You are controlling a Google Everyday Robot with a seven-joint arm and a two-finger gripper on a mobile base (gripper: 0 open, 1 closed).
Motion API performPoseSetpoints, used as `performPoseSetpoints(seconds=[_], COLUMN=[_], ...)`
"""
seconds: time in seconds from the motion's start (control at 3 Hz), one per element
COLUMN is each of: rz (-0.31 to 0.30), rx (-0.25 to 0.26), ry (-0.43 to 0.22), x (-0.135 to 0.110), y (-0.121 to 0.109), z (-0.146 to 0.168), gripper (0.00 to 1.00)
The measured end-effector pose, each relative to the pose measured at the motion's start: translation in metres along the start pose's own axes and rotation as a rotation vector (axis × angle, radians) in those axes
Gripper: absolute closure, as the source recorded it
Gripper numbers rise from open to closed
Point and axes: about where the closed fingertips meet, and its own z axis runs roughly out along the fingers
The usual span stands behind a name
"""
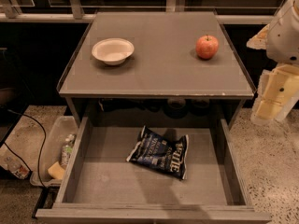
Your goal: Pick blue chip bag from top drawer and place on counter
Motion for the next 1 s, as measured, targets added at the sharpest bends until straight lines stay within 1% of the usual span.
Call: performPoseSetpoints(seconds=[0.33, 0.67, 1.0], rz=[0.000, 0.028, 0.047], rx=[0.003, -0.009, -0.025], ry=[0.000, -0.004, -0.041], x=[0.000, 0.004, 0.008], y=[0.000, 0.004, 0.013], z=[0.000, 0.013, 0.040], gripper=[0.00, 0.00, 0.00])
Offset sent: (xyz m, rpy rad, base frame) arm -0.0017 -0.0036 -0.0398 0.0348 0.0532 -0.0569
